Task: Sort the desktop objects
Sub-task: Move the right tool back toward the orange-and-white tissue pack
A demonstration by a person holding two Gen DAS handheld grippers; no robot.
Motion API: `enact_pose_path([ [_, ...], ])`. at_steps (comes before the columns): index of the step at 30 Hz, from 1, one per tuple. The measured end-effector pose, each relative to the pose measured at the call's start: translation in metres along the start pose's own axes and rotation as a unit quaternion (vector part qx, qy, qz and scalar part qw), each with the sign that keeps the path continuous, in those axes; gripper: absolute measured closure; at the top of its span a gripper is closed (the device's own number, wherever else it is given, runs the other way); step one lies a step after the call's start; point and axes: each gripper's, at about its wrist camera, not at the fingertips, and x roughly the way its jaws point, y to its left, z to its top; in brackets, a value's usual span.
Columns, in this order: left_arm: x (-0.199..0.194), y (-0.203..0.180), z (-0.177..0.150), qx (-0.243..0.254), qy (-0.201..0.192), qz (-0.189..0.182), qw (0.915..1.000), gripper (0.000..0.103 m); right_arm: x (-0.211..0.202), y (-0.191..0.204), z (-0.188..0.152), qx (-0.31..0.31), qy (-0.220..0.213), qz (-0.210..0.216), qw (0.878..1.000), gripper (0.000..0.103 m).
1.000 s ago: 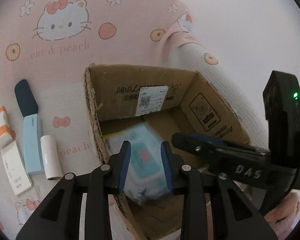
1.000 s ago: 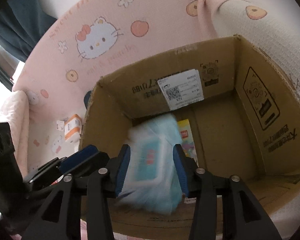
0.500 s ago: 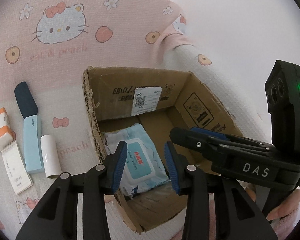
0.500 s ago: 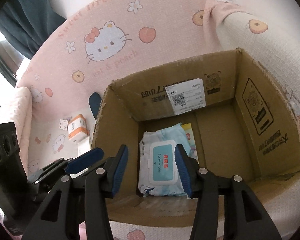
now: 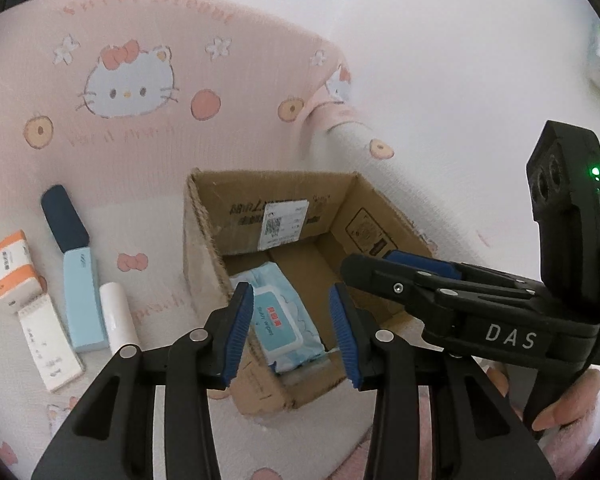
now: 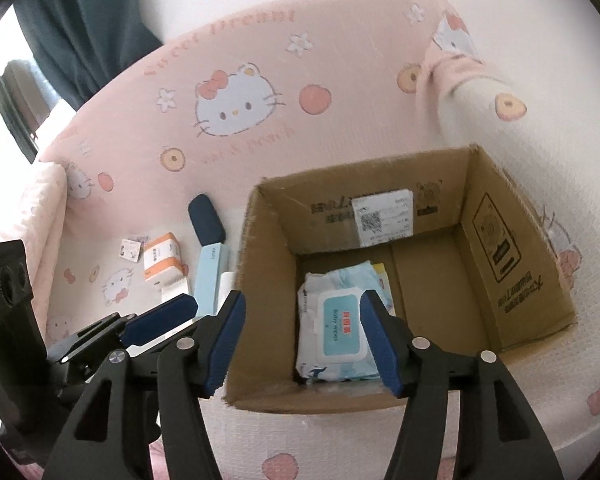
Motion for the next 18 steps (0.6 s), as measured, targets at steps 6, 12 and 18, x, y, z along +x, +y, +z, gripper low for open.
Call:
enact_pose_path([
  [6, -0.035, 0.027, -0.002, -0.014, -0.026, -0.002, 0.9996, 0.048, -0.009, 0.045, 0.002, -0.033, -0.014, -0.001, 0.999, 0.046],
  [12, -0.068, 0.059, -0.004, -0.027, -0.05, 0.01, 0.9983, 0.048, -0.003, 0.088, 0.005, -0.062, -0.019, 0.005, 0.998, 0.046],
  [18, -0.091, 0.094, -0.009, -0.046, -0.056, 0.024, 0.9971, 0.048, 0.012, 0.13, 0.003, -0.076, -0.01, 0.021, 0.997, 0.045],
])
